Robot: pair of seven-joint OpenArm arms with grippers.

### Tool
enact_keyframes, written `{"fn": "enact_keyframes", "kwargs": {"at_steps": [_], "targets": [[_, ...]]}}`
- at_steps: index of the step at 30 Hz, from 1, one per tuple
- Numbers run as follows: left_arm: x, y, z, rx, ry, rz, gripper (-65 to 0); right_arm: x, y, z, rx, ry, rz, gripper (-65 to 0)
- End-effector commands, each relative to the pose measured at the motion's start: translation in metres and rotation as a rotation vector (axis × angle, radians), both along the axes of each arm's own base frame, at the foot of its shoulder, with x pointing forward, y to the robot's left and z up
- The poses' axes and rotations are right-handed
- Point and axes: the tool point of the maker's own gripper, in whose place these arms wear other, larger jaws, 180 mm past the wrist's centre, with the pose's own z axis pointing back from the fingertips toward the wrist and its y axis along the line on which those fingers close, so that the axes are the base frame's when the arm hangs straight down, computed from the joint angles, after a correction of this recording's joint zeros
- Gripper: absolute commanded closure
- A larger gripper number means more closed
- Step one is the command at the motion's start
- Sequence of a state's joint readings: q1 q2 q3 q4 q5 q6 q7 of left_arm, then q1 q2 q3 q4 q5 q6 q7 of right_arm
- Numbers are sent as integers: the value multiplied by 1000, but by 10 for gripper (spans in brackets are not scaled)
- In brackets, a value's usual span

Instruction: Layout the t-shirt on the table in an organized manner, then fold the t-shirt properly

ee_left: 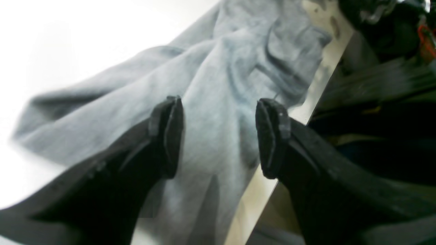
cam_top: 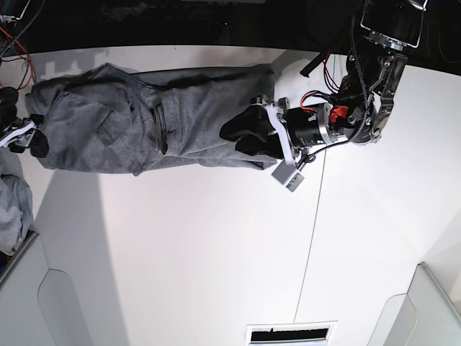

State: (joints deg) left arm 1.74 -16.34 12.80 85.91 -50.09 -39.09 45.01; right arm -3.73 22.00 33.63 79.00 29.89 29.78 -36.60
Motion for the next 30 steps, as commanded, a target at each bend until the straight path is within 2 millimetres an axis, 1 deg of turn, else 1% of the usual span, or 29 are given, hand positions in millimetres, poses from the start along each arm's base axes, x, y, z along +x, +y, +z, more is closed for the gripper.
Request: {"fn": "enact_keyframes", "kwargs": {"at_steps": [1,4,6,9,12,14,18,21,25,26,27,30], "targets": [[8,1,14,-27,-45,-3,-361,4,-17,9,-24,-21,-13,-387],[7,15,9,10,-42,-4,-361,-5,-37,-3,-10,15,-53,-387],[7,23,8,30,-42,-4,-361,-9,-41,-13,14,36,-66,-387],[8,31,7,51,-46,1,-361,-11,-33,-33,60,82,-51,-387],[16,42,10,57,-56,38,-361,-6,-22,-49,98,121,-38,-387],[21,53,11,69,-57,64,-361,-1,-14,-53,110,134,-20,-387],[23,77,8,114,-37,103,-361,4,7,-58,115,151,57,-386],[18,92,3,140,-23,121,-361,3,22,-65,124,166,90,-386],[2,106,-10,195,7,117,-361,3,35,-69,151,168,97,-381],[-1,110,-14,210,9,118,-361,3,38,-70,159,167,97,-362],[-4,111,-17,218,14,118,-361,4,41,-70,170,164,96,-327],[-12,114,-23,233,30,115,-361,2,49,-74,188,177,101,-158]]}}
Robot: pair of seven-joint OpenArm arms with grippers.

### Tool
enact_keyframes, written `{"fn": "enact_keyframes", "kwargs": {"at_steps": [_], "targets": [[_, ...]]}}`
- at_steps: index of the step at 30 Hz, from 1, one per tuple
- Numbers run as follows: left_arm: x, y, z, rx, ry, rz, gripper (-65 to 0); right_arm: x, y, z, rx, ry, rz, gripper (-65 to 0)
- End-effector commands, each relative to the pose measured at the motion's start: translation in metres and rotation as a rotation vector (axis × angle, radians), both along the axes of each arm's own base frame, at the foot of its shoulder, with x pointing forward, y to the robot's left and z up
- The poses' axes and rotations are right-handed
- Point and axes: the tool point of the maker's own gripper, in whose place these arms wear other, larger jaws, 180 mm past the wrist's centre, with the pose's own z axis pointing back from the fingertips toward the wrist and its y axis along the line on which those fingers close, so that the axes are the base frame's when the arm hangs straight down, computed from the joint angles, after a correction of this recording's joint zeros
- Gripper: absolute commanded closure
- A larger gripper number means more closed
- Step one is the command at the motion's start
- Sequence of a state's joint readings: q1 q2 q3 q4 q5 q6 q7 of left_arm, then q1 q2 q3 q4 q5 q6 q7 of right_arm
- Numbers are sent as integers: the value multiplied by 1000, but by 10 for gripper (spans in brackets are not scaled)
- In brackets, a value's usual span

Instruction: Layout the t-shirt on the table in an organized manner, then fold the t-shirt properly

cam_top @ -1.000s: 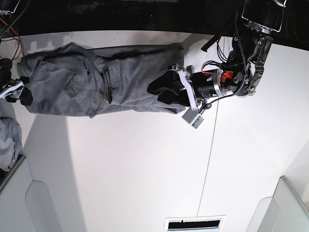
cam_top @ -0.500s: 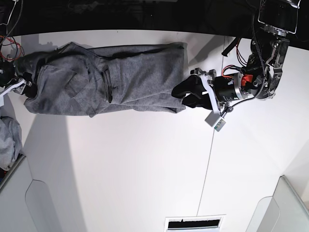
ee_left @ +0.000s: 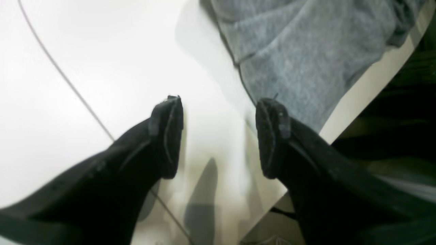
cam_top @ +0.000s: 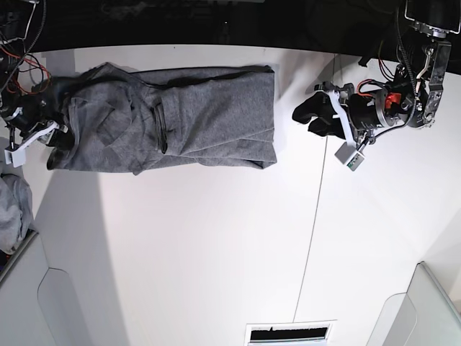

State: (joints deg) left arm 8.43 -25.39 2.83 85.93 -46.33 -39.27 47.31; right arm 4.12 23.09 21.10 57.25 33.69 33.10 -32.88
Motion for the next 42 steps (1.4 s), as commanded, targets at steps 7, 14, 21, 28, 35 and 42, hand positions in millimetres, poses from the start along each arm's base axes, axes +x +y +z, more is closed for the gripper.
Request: {"fn": "enact_keyframes", "kwargs": {"at_steps": [7,14,21,28,35,42], "targets": [[0,3,6,-11,-25,4,-361,-1,2,0,0,15,15,0],[-19,-3,-7,-22,-8,29,-361,18,-18,38,-1,-87,-39,0],[-24,-42,-18,-109,11,64,-361,35,10,94,106,-193,34,0],[-25,-49,-45,-147,97,119,-361,42,81,126,213,-291,135,0],[-21,-50,-49,-155,103,130,-361,23,188,139,331,-336,298,0],[-19,-52,-46,-176,99,140,-361,10,276,136,372,-321,452,0]]}}
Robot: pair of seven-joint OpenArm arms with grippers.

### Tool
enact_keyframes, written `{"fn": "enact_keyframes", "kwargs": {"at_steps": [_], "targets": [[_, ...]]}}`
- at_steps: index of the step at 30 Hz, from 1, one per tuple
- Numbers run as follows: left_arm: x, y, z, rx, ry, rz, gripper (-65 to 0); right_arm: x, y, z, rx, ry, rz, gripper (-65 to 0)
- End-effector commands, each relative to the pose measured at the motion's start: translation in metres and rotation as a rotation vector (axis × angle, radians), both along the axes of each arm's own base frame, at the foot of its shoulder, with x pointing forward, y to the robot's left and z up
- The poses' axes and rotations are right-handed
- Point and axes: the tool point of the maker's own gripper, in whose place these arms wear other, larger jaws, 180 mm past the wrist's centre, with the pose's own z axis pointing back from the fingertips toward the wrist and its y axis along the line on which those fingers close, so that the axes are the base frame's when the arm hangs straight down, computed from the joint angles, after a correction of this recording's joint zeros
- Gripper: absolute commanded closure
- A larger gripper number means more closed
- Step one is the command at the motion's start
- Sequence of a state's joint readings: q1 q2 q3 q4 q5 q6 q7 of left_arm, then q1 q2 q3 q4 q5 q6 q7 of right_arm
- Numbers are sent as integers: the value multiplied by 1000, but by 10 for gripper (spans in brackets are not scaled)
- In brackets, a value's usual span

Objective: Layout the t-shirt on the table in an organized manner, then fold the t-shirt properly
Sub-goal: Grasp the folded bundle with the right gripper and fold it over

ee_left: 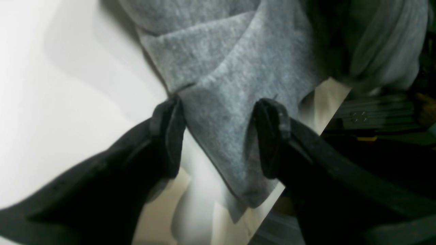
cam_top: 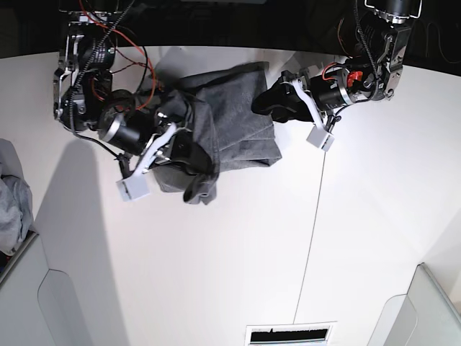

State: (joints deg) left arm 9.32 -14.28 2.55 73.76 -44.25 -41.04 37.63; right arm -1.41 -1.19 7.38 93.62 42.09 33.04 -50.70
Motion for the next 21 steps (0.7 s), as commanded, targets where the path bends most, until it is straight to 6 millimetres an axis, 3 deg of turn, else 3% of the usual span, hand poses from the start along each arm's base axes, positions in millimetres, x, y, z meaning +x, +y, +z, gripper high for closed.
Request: {"fn": "enact_keyframes", "kwargs": {"at_steps": [1,4,7,9,16,21], "targets": [[-3,6,-6,46,23,-12,-361,6,8,12,21,-53,7,0],[-3,7,-6,46,22,-12,-361,0,29,8,-20,-67,67,0],[-2,5,-4,29,22,-3,-361,-9,47,7,-31,-68,127,-223],[0,4,-2,14,21,4,-361,-17,61,9,-22,-72,173,-303],[2,7,1,6,27,1,-361,-48,112,25,46,-93,333,-304],[5,23,6,-6,37,23,-361,-34,117,51,72,-169,296,-303]]}}
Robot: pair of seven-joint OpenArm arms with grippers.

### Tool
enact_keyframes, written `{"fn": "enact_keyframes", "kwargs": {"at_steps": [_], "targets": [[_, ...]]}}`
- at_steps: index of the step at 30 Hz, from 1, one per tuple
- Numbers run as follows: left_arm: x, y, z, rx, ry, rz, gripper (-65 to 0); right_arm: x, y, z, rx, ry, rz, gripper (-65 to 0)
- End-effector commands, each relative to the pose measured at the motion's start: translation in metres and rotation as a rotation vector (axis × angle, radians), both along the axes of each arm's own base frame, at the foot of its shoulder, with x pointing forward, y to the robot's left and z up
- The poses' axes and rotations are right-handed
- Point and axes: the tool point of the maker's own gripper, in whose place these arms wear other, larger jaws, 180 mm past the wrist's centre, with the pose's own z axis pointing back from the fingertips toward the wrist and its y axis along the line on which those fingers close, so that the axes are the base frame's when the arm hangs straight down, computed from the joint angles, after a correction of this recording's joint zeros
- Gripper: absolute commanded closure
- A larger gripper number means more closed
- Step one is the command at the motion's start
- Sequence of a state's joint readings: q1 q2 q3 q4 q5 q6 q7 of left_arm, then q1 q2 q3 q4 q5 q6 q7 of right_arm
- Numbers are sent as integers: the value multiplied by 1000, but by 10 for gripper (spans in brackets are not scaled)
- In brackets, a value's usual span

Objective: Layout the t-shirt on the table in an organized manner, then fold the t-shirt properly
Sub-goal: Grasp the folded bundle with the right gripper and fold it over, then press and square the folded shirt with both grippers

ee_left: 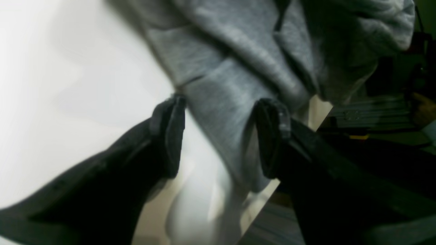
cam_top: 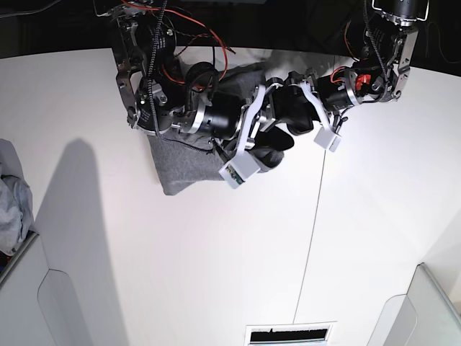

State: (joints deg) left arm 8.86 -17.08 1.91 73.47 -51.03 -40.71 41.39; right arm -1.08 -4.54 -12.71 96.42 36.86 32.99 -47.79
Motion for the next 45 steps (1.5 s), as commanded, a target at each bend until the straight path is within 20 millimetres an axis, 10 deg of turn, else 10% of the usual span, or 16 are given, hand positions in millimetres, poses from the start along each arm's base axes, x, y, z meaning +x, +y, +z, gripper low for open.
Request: {"fn": "enact_keyframes", "kwargs": {"at_steps": [1,5,10,16,21,35,45], "targets": [[2,7,0,21,8,0,-360,16,-2,25,43,-79,-39,-280],[-1,9,1,12,27,-6,-361,57,-45,34,-46,-167,-191,0],[-6,8,-2,16,44,-16,-361,96,-118,21,-215,-211,-375,0],[-5,7,0,2,42,-9,-361,86,-169,-31,-308,-79,-420,0],[-4,6,1,-2,41,-8,-360,54,-152,-82,-311,77,-314,0],[-2,14,1,13,37,-3,-360,12,-49,-62,-151,84,-70,0],[42,96,72,54,-155,139,-159,86,-95,-38,-238,-84,-251,0]]}}
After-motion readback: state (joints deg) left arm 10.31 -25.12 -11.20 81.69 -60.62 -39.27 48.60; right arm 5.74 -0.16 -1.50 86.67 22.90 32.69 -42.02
